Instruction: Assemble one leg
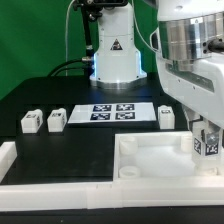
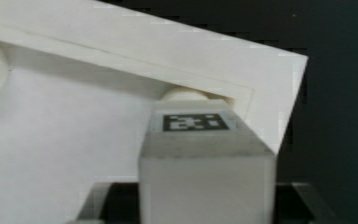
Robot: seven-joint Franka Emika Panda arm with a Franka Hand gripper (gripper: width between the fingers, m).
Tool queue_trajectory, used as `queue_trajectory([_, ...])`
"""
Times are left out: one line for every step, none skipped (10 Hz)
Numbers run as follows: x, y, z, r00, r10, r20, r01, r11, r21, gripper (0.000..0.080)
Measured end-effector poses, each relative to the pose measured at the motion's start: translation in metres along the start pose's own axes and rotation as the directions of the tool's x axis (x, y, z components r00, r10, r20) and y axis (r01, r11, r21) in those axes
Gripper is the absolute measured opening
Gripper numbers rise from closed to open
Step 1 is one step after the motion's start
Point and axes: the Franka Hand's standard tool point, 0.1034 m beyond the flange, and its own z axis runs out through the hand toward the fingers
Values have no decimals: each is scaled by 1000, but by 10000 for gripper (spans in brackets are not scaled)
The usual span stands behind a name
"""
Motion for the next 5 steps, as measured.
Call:
queue_trajectory([-1, 0, 1, 999, -38, 2, 38, 999, 0, 294])
queue_trajectory([-4, 0, 2, 997, -80, -1, 80, 997, -3, 493])
queue_trajectory([-16, 0, 5, 973, -232, -3, 232, 973, -8, 615])
queue_trajectory([-22, 0, 6, 907, -422, 0, 422, 906, -10, 639])
queue_trajectory([-24, 1, 7, 824, -566, 5, 566, 824, -10, 639])
